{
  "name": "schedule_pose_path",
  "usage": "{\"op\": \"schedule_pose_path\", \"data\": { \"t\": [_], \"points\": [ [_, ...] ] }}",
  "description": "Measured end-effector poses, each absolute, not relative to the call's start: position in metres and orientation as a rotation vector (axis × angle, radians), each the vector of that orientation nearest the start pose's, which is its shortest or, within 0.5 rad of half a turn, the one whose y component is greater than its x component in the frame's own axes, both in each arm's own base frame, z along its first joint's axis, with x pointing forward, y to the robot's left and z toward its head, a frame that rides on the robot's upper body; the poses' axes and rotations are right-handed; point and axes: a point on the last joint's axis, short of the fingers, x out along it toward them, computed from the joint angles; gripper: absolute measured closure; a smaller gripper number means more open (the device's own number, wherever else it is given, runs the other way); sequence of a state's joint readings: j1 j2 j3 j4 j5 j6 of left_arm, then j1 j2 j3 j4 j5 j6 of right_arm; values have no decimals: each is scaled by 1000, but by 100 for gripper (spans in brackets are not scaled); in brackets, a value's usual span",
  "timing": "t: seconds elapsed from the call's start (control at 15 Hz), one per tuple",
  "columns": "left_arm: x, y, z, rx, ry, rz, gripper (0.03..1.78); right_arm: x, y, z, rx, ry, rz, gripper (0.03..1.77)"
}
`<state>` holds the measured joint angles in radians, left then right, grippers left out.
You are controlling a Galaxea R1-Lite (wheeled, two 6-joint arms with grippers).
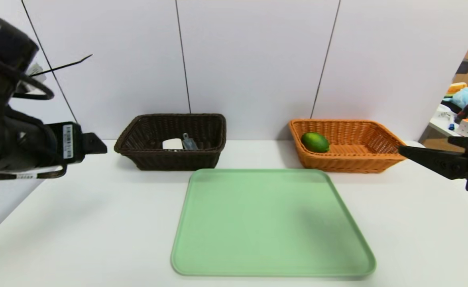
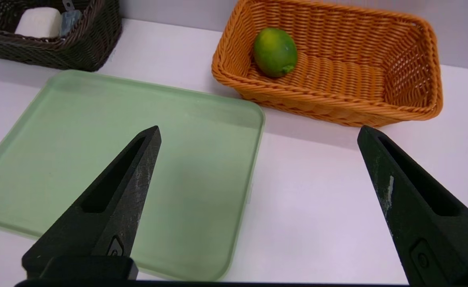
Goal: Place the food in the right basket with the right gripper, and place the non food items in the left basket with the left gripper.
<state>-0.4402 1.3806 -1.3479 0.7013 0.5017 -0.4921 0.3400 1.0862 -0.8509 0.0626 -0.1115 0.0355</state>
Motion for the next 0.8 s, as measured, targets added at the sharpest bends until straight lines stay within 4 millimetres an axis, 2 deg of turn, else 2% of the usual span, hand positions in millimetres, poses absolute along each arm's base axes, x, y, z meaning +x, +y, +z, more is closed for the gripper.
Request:
{"op": "schedule_pose_path", "data": {
  "t": [0.13,0.4,0.6,0.8],
  "points": [
    [156,-63,288,-136,621,207,12,128,42,268,-40,274,220,10],
    [116,-44,273,-168,560,187,12,104,34,252,-65,270,217,10],
    [95,-30,257,-191,535,208,12,87,27,240,-105,259,209,10],
    [84,-20,252,-223,490,256,12,73,21,232,-118,241,165,10]
  ]
}}
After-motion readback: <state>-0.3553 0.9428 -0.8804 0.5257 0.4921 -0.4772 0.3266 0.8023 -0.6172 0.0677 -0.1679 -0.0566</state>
